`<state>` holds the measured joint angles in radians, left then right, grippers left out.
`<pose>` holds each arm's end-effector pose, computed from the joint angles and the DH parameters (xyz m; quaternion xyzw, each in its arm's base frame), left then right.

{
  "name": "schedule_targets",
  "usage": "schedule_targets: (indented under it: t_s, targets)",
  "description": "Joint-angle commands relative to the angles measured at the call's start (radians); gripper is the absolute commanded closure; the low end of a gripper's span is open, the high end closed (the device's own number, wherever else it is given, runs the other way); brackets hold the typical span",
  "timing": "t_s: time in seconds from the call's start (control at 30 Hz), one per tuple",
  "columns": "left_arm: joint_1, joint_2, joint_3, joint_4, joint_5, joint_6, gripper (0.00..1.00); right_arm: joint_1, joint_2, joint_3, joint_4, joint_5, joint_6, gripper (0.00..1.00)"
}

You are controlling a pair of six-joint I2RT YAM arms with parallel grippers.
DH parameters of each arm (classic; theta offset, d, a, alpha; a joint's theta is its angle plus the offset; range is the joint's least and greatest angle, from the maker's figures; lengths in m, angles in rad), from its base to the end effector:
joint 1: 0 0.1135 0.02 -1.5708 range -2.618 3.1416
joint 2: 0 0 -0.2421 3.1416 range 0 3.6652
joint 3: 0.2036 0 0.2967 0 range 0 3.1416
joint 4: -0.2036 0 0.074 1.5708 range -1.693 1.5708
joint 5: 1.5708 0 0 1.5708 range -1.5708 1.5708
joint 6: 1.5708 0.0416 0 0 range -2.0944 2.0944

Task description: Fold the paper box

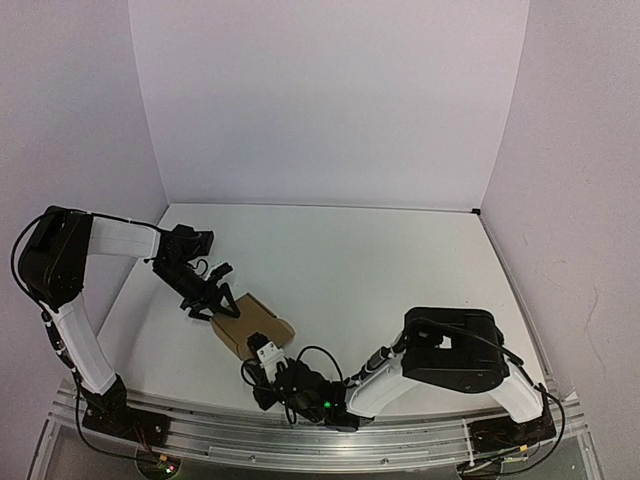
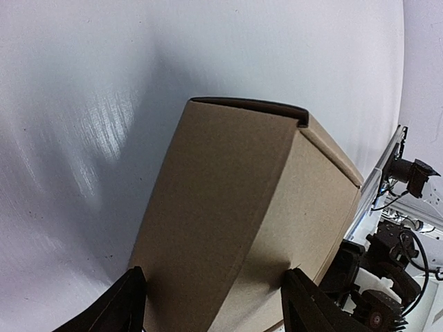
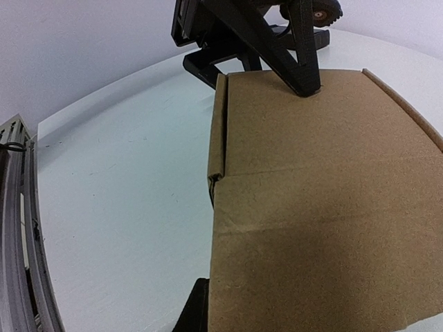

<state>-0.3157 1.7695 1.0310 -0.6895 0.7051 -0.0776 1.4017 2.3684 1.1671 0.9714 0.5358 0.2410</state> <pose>0.3130 -0.1306 0.0950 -0.1356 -0.9266 0.3509 0.0016 0.0985 0.4509 0.0083 -0.2768 0.7221 0.2973 0.5600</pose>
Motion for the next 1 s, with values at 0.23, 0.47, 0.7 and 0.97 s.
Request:
schedule_targets:
  t_s: [0.23,0.47,0.7,0.97]
  targets:
    - [-0.013,0.013,-0.02,-0.038,0.038,-0.016,0.34,0.0,0.067,0.104,0.014,0.202,-0.088,0.97]
    - [-0.013,0.014,-0.016,-0.057,0.032,-0.02,0.34,0.0,0.079,0.093,-0.007,0.19,-0.031,0.92]
    - [-0.011,0.023,0.025,-0.054,-0.058,-0.003,0.35,0.014,-0.034,-0.025,-0.065,0.064,0.067,0.72]
    - [-0.011,0.029,0.041,-0.057,-0.094,0.018,0.34,0.042,-0.175,-0.174,-0.096,-0.071,0.189,0.59]
